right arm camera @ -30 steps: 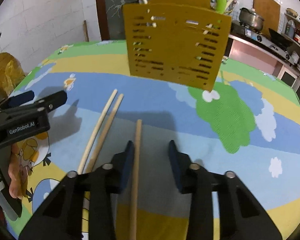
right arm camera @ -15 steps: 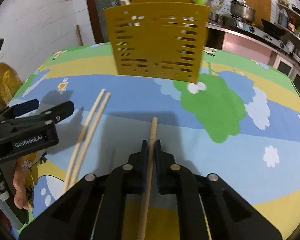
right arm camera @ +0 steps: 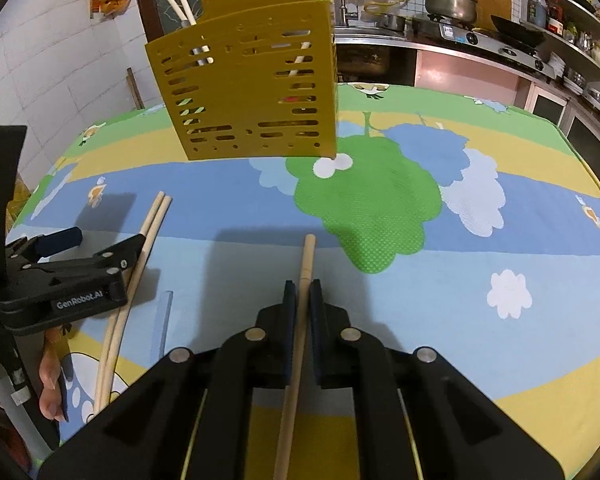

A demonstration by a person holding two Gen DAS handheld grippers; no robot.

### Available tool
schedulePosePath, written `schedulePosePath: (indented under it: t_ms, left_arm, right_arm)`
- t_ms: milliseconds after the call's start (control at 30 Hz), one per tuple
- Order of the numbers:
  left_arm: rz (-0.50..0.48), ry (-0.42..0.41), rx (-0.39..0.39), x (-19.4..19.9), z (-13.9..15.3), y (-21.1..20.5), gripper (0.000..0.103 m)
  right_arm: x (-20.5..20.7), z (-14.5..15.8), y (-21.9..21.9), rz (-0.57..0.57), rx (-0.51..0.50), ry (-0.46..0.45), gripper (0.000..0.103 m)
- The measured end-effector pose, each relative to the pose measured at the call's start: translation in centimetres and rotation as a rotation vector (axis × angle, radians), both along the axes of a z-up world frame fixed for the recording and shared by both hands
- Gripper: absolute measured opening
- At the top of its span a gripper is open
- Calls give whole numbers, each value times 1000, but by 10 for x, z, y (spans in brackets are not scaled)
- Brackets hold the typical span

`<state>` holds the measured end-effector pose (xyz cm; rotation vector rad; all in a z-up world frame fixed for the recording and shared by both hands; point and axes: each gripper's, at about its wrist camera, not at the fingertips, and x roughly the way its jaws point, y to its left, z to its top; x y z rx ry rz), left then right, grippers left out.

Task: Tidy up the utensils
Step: 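Close the right gripper on a wooden chopstick while the left gripper grasps another chopstick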

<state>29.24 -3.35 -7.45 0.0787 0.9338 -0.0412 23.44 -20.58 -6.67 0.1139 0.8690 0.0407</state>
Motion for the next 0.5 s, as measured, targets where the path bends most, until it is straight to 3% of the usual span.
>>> schedulePosePath:
  t_ms: [100,200,400,500]
  left_arm:
    - [-6,1,-11,1,0,-2,94]
    - [-22,-6,-22,1,1,-5,84]
    - [-77,-8,-17,0,7,-21,50]
    - [-94,17,-26,2,11,-25,26]
  right_arm:
    - [0,0,-2,-11,-11,2,8]
    - [1,0,-4,-26,-15,4,8]
    - [7,0,-4,-59,-10,18,8]
    - [8,0,-6,-67,8,22,8]
